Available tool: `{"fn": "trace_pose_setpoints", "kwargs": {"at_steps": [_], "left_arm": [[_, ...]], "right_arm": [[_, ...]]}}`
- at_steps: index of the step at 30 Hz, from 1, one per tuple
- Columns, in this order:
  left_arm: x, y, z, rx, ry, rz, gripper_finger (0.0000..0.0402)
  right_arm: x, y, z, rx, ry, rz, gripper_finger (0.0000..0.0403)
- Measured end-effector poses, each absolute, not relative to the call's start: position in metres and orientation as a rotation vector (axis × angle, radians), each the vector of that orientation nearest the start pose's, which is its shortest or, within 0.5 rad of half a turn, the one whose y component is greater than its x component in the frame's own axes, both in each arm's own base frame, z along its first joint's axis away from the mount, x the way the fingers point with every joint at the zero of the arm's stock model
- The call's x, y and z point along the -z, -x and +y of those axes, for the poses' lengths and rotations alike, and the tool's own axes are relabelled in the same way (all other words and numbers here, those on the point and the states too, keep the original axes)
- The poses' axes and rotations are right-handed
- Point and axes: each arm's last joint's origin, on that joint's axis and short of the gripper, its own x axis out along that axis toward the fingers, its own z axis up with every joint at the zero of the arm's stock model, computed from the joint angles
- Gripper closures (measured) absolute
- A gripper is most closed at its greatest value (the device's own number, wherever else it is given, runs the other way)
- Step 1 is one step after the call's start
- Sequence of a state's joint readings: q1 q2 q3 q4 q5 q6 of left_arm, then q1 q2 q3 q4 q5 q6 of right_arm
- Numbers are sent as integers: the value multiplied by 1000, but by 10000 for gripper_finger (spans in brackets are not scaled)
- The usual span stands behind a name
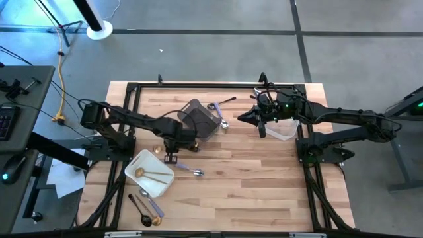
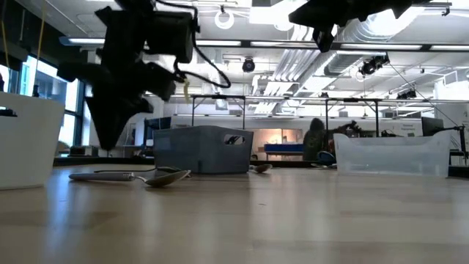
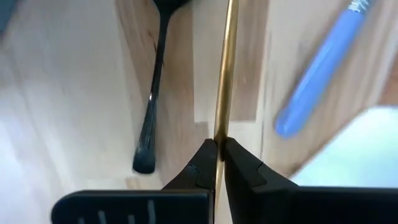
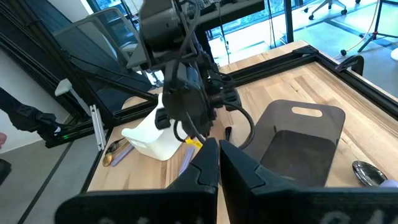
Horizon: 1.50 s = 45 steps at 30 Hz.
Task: Sort silverware by color (type)
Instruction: Put the top gold spoon into the white bin
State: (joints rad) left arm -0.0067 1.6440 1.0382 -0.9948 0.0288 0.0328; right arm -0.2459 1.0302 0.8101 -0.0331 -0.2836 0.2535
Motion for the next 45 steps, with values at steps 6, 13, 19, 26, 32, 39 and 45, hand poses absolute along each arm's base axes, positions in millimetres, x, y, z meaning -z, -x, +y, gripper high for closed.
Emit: {"fn": "trace_pose_setpoints", "kwargs": {"at_steps": [6,13,19,26,32,39,45], "left_arm": [[-225,-285,-2,102,-83,1548,401],[-297,-289,-1,14,3,1170,401],[-341,-276,8,-91,195,716,401],[-370,-258,10,-63,231,325,401],[-383,-245,10,-31,184,37,401],[-348,-243,13,-34,237,-50,401],[-343,-243,13,-6,263,-94,401]], "right_arm": [[-311,-224,-47,-17,-335,250,402],[-313,-224,-48,-19,-375,230,402],[-322,-226,-48,-34,-349,135,402],[-337,-227,-48,-61,-302,-14,402],[-347,-226,-48,-77,-278,-117,402],[-351,-225,-47,-118,-264,-145,402],[-350,-226,-46,-124,-202,-137,402]]}}
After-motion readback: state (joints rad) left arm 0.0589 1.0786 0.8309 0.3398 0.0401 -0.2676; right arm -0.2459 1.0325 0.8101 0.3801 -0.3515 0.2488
